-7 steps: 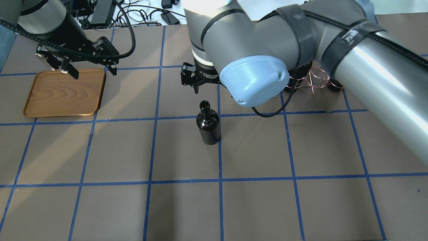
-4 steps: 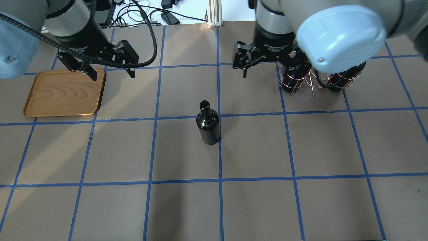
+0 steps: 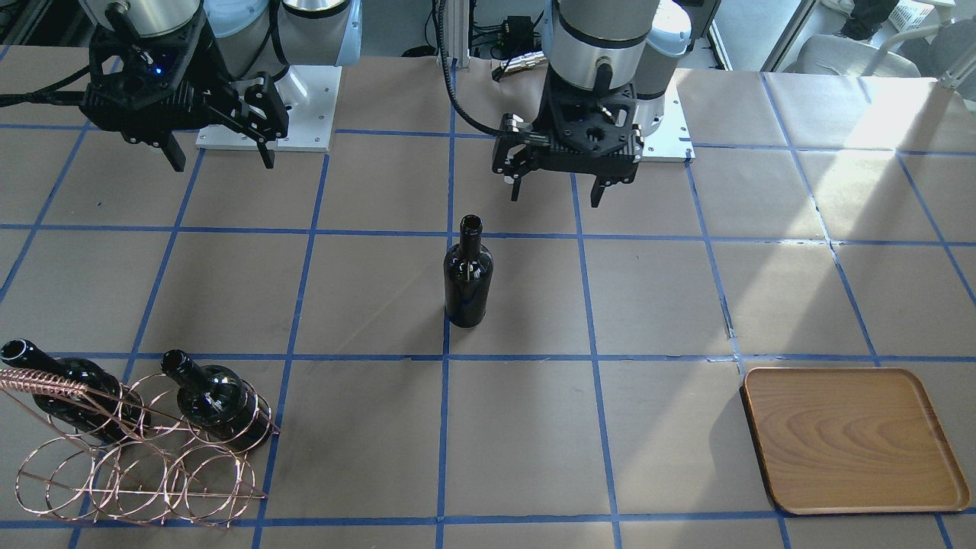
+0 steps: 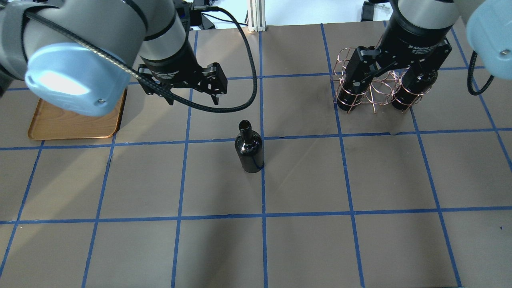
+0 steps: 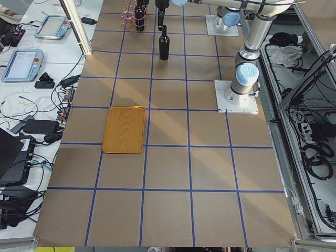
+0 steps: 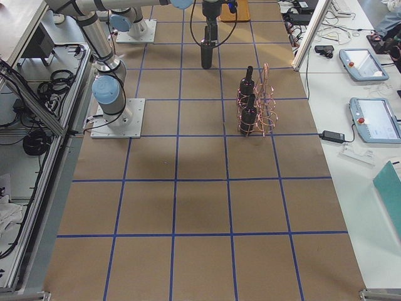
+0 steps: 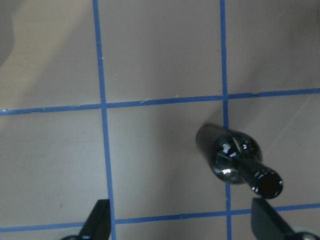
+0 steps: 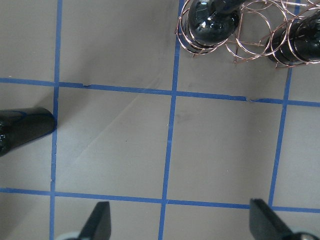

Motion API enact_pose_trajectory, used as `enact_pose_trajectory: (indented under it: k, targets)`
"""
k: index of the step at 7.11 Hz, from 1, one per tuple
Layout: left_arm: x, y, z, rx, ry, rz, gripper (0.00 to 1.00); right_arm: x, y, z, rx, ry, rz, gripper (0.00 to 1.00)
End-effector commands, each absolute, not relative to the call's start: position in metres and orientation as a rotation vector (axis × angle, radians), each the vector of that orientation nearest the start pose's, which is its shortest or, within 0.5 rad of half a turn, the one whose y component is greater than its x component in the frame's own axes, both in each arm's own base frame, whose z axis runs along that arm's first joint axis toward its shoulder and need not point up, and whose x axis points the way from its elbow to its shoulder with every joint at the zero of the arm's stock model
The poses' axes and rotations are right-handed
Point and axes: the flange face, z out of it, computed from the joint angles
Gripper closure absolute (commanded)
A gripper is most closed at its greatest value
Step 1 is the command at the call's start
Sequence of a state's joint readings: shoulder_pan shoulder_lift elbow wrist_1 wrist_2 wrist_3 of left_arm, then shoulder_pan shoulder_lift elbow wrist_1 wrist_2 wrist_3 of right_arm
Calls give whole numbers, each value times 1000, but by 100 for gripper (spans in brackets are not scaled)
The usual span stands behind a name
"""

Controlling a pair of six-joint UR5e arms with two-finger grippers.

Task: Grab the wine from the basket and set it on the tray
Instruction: 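Lower the left gripper over the bottle neck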

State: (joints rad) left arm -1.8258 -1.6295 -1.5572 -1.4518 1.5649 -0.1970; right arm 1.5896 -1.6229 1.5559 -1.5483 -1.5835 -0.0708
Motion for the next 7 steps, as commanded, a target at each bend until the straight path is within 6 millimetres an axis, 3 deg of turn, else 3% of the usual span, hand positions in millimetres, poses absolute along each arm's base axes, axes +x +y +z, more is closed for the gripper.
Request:
enact_pose_trajectory:
  k: [1,4,5,7]
  targets:
    - [-306,-473,440,140,3179,-125,0,136,-475,518,-132,3145,-149,0]
    - [-339,-474,399,152,3178,-91,2,138,-480,529,-51,3130,-240,0]
    - [-343,-470,391,159,3172,-63,10,138,-480,532,76,3130,-248,0]
    - [-340,-464,376,163,3162,-17,24,138,-481,531,68,3133,-243,0]
